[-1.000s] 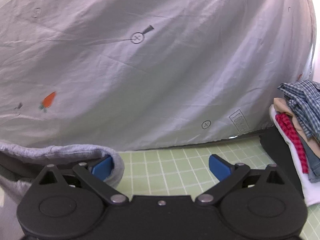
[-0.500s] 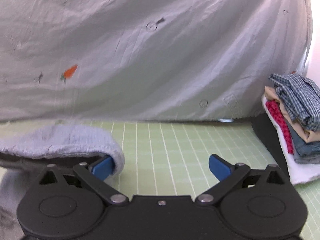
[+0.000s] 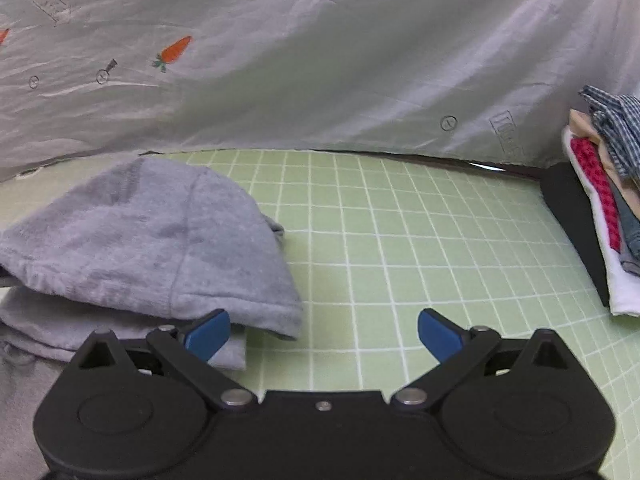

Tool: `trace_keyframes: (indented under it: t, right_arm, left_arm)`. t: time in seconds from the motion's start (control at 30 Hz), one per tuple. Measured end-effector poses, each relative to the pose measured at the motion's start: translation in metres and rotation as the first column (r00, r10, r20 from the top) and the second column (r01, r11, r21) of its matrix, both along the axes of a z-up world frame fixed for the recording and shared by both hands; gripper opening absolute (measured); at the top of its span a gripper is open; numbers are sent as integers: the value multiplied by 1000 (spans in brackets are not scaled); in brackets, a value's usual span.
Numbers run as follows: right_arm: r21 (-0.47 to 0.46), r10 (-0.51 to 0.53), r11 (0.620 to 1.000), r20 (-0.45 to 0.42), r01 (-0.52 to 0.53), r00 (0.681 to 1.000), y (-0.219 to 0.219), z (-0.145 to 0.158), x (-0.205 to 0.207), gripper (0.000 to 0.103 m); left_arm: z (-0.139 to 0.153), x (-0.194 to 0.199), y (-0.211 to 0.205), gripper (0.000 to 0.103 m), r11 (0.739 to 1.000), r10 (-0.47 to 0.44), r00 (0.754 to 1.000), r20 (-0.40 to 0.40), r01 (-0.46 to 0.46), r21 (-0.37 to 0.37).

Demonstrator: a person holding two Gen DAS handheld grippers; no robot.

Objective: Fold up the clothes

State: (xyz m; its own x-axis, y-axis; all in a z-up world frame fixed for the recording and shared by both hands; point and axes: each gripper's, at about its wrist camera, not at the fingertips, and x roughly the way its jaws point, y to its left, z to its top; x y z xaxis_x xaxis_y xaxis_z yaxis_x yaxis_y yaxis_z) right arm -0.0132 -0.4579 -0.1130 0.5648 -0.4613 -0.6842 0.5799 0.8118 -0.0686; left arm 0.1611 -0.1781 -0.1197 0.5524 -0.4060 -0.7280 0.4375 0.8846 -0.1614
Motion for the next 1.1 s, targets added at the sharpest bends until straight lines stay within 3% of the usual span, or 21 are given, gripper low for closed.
trace_keyframes:
  t: [0.1,0.17,0.23,0.37,0.53,0.8,1.03,1.1]
  right_arm:
    - [11,-1,1000,5,1,1000,-3,-1,9,101]
    - [14,-5,1000,0,5,1000,-6,-4,16,101]
    - [27,-14,1000,5,13,1000,-11,-6,22,101]
    - [56,-18,998,-12,18,1000,-19,-17,32,101]
    - [74,2,997,-89,4,996,-25,-42,45,101]
    - [66,3,998,-65,1,998,-22,-35,30,102]
    - [90,-55,995,7,54,998,-2,-24,-16,103]
    - [102,-53,994,16,51,998,8,-22,-31,103]
  left_arm:
    - [7,2,10,103,991,7,1000,-25,-10,-131]
    - [10,3,18,103,971,41,998,-49,-51,-234]
    - [10,6,20,103,960,102,992,-68,-116,-256]
    - [-5,7,-3,103,989,112,992,-52,-116,-87]
    - [-34,9,-31,103,987,126,991,-50,-120,109]
    - [-23,-2,-25,103,989,130,991,-22,-128,73]
    - [-11,-38,-4,103,988,156,987,-46,-156,-3]
    - [-12,-56,1,103,989,145,988,-48,-144,13]
